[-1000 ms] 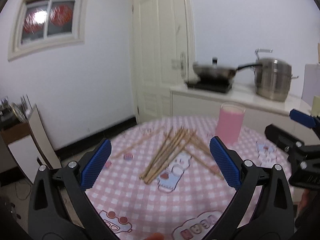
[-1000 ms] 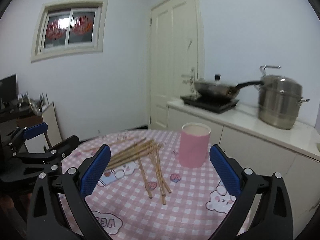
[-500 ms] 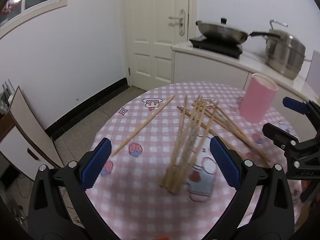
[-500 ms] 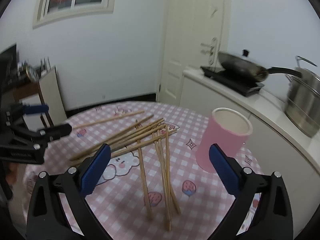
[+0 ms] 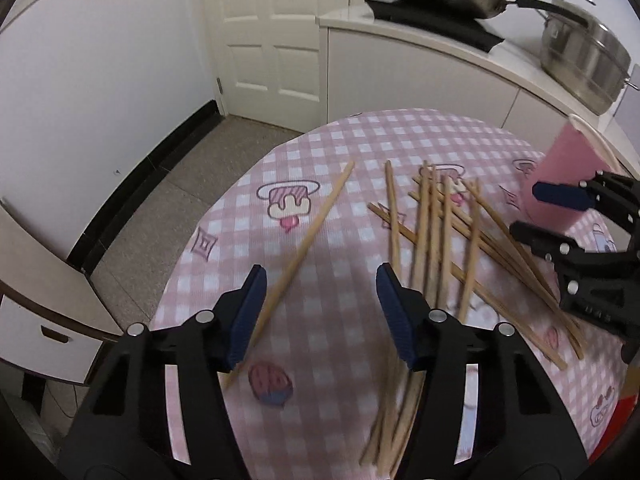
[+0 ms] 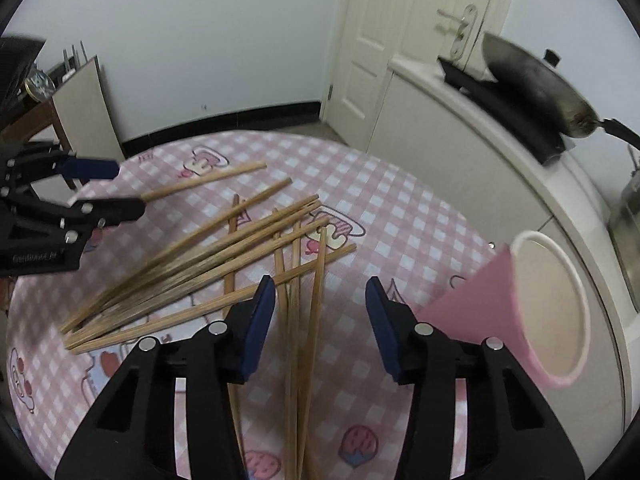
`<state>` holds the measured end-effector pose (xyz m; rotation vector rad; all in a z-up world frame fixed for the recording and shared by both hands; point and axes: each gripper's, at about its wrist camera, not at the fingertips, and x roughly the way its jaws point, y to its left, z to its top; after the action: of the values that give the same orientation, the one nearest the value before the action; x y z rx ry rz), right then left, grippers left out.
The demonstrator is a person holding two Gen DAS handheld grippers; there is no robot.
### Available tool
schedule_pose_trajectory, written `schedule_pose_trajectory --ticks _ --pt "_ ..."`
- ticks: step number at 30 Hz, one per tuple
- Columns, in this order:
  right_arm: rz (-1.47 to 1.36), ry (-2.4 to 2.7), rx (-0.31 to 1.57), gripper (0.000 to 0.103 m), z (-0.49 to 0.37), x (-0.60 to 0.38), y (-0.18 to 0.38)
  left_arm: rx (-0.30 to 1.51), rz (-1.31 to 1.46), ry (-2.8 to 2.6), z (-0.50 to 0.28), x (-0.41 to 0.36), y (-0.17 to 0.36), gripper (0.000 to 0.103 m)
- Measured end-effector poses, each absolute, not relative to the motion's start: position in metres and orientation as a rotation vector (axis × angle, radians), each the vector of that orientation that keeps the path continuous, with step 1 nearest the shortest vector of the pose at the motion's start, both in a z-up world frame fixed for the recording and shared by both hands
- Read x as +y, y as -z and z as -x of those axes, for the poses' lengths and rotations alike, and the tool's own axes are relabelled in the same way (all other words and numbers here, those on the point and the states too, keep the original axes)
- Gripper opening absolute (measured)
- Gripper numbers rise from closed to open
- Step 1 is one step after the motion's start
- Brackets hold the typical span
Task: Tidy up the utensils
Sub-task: 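Lower both tools toward the scattered wooden chopsticks on the table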
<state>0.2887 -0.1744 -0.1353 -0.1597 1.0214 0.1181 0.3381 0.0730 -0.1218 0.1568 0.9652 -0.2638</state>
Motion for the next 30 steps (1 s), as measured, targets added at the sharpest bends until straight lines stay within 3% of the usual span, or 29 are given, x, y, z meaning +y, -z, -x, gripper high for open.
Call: schedule_pose_trajectory --ticks 10,14,22,24,27,30 --pt "0.147 -0.112 1.116 0.029 -0.319 -0.183 0.156 1.037 -0.21 0.288 -0.384 0.057 0.137 0.057" --pt "0.14 -0.126 1.134 0.022 -0.323 -0.185 0.16 1.077 -0.207 0.289 -0.4 0.058 0.146 0.043" --pt "0.145 -0.145 1.145 0.007 -0.33 -0.185 0.166 1.106 -0.252 0.284 -0.424 0.051 0.154 0.042" --pt "0.14 -0.149 1.141 0.007 -0.332 -0.185 0.166 1.114 -0.249 0.29 -0.429 0.046 0.154 0.029" --pt "0.126 -0.155 1.13 0.006 -0.333 -0.185 0.163 1.115 -0.245 0.292 -0.431 0.042 0.154 0.017" --pt "0.117 -0.164 1.121 0.006 -0.333 -0.185 0.161 1.105 -0.251 0.286 -0.428 0.039 0.154 0.011"
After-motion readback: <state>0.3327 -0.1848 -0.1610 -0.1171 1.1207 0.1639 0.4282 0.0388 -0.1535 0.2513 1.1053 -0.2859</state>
